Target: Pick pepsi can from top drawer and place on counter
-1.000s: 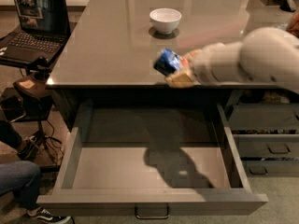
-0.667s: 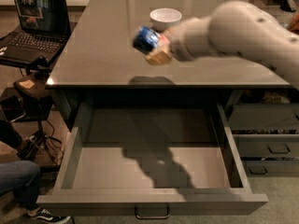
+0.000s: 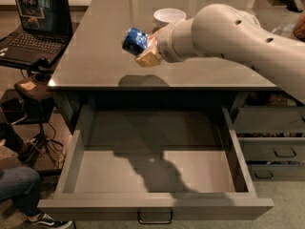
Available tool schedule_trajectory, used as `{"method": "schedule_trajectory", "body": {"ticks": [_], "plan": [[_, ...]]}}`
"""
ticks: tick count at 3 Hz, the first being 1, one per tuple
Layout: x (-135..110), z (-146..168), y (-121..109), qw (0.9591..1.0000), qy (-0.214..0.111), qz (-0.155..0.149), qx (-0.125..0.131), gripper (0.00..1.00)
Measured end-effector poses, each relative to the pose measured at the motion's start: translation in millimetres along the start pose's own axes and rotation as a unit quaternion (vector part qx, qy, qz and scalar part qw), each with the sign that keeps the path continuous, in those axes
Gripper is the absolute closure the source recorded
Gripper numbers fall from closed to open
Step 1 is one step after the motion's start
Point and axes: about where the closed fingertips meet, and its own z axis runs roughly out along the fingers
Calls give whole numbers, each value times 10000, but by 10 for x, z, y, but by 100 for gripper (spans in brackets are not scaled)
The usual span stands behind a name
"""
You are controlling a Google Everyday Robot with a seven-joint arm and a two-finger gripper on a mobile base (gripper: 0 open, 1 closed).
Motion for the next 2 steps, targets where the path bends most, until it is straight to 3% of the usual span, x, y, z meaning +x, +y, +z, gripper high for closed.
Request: {"method": "schedule_trajectory", "body": {"ticks": [1, 2], "plan": [[402, 191, -275, 9991, 190, 195, 318, 100], [852, 289, -662, 9949, 498, 382, 792, 100]]}}
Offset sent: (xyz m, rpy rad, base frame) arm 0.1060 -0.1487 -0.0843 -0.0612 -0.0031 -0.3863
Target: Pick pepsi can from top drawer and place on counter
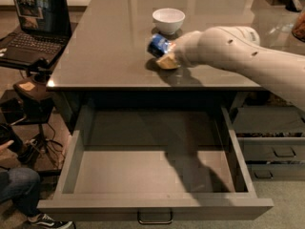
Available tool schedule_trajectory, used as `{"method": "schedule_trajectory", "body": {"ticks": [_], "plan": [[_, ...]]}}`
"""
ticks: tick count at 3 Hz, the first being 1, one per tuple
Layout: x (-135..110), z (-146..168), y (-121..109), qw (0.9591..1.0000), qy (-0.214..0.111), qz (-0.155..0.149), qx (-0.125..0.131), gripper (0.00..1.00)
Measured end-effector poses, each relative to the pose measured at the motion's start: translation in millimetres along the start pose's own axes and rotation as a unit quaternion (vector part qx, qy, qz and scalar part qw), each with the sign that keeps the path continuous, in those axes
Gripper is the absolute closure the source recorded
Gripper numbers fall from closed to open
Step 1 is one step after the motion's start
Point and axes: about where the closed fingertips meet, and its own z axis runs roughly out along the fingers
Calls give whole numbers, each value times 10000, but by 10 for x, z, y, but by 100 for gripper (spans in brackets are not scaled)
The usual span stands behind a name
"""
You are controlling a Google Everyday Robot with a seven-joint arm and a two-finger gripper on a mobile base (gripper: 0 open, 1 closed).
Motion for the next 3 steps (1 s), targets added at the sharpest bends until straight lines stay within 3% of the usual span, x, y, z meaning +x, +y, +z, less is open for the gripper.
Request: {"method": "schedule_trajectory", "body": {"ticks": [1, 3], "plan": [[114, -47, -137, 9998, 96, 89, 128, 100], [108, -45, -130, 9998, 92, 84, 122, 58]]}}
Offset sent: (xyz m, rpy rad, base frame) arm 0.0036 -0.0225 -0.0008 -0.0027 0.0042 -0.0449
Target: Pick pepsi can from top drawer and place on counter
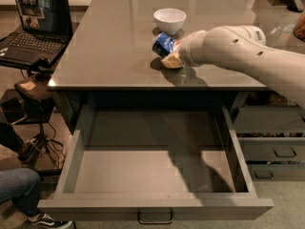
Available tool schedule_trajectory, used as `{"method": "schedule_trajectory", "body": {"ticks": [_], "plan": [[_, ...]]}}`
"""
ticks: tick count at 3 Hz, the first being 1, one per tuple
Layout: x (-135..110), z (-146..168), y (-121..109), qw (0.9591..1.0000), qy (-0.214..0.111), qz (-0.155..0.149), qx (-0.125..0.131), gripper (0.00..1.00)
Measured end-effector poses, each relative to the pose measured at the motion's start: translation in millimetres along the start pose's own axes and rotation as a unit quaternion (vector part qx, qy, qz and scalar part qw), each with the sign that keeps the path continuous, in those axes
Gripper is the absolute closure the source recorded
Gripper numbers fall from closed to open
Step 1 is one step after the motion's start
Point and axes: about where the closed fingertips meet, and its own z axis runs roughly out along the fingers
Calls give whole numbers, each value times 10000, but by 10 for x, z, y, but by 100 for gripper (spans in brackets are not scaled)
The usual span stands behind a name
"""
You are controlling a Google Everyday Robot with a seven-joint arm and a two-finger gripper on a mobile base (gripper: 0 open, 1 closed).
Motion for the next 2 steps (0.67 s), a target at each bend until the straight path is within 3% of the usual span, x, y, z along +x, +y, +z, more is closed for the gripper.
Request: {"method": "schedule_trajectory", "body": {"ticks": [2], "plan": [[0, 0, 0, 10000, 0, 0, 0, 11]]}}
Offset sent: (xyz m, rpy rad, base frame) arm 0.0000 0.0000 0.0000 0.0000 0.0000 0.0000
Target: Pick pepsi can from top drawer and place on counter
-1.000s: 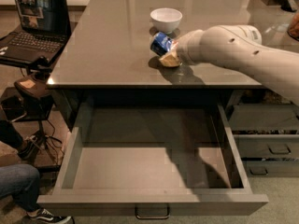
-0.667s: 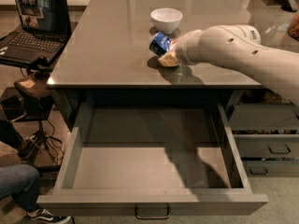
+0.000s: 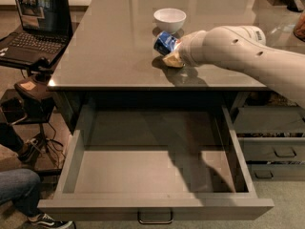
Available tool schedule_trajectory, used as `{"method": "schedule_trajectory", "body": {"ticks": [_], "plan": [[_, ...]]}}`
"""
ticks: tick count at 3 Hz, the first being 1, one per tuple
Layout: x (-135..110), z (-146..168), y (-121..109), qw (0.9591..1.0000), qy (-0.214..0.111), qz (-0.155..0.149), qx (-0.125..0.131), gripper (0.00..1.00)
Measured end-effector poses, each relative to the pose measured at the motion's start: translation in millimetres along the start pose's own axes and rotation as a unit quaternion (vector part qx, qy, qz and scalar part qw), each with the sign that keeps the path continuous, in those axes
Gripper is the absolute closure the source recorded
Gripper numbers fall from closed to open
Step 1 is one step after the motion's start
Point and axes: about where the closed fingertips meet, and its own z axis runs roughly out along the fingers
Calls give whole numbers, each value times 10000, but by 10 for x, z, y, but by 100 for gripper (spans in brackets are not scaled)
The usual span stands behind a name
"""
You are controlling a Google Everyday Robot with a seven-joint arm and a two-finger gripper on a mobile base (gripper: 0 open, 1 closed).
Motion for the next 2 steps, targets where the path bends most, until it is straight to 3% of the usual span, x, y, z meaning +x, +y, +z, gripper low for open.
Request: {"method": "schedule_trajectory", "body": {"ticks": [1, 2], "plan": [[0, 0, 0, 10000, 0, 0, 0, 0], [0, 0, 0, 10000, 0, 0, 0, 0]]}}
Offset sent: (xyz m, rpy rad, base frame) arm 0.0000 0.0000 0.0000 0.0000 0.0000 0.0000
